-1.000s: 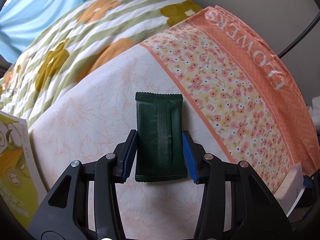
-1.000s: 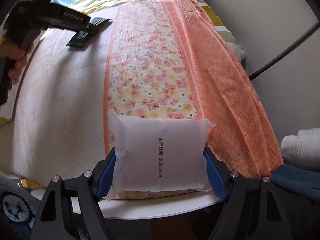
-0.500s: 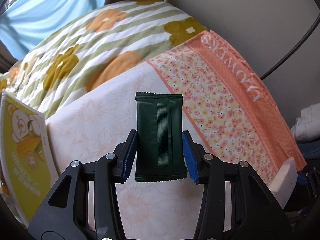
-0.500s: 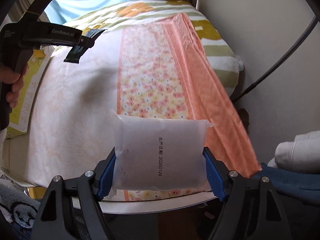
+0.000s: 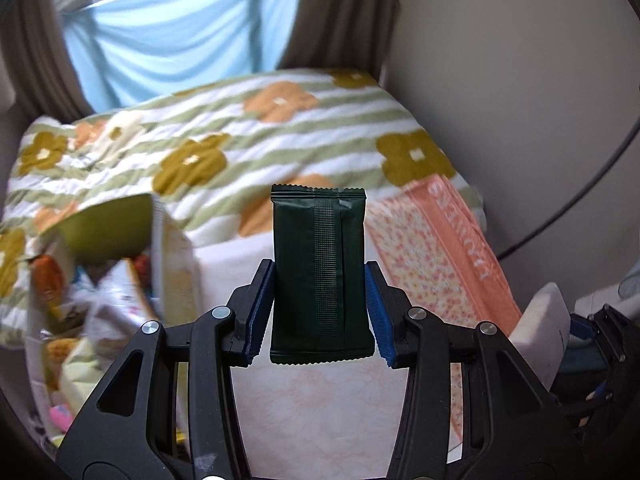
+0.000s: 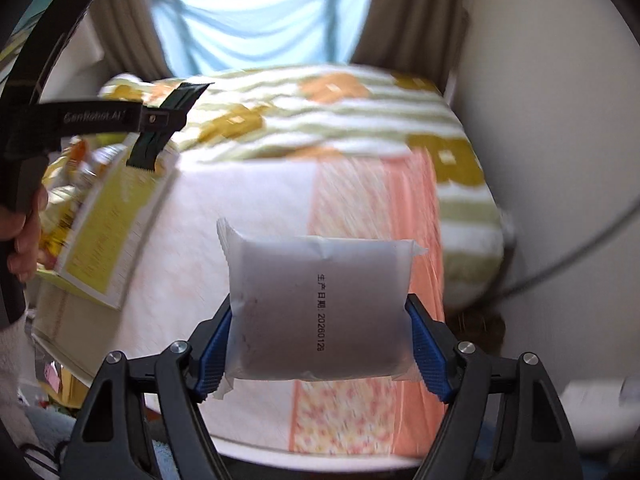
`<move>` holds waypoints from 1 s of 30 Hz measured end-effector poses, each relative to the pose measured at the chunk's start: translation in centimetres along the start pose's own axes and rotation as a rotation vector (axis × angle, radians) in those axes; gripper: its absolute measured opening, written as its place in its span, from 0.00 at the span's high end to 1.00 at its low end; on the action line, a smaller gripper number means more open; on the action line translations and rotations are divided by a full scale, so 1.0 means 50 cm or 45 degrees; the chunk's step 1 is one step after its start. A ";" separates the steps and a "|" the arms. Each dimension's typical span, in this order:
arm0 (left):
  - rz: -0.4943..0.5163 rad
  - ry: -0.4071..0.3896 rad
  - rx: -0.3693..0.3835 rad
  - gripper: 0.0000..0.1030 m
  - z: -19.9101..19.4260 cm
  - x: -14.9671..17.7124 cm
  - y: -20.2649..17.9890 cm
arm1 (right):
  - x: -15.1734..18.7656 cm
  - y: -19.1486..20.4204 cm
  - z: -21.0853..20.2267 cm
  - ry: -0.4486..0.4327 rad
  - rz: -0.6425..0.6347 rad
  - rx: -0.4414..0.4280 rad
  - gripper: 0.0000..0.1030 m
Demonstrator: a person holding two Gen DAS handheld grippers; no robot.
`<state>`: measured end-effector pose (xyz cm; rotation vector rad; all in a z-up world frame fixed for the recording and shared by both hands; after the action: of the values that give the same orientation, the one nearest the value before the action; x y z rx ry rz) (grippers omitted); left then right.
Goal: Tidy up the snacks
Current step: 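Carry both items over the box and open both tools to drop them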
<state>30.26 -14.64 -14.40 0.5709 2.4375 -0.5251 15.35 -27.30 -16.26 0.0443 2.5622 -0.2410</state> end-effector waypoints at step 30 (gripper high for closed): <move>-0.314 0.092 -0.086 0.60 -0.171 0.142 0.587 | -0.318 0.556 -0.007 -0.089 -0.128 -0.304 0.27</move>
<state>35.96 15.83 -19.19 0.2668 2.6003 -0.5261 30.82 0.40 -11.94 -0.1794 2.5083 0.0262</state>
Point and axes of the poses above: each gripper's, at about its wrist camera, not at the fingertips, and z roughly the way its jaws point, y to its left, x to its underside, the point moved 6 cm from there along z, roughly the way its jaws point, and after that the axes turned 11 degrees about x, right-handed, at the moved point
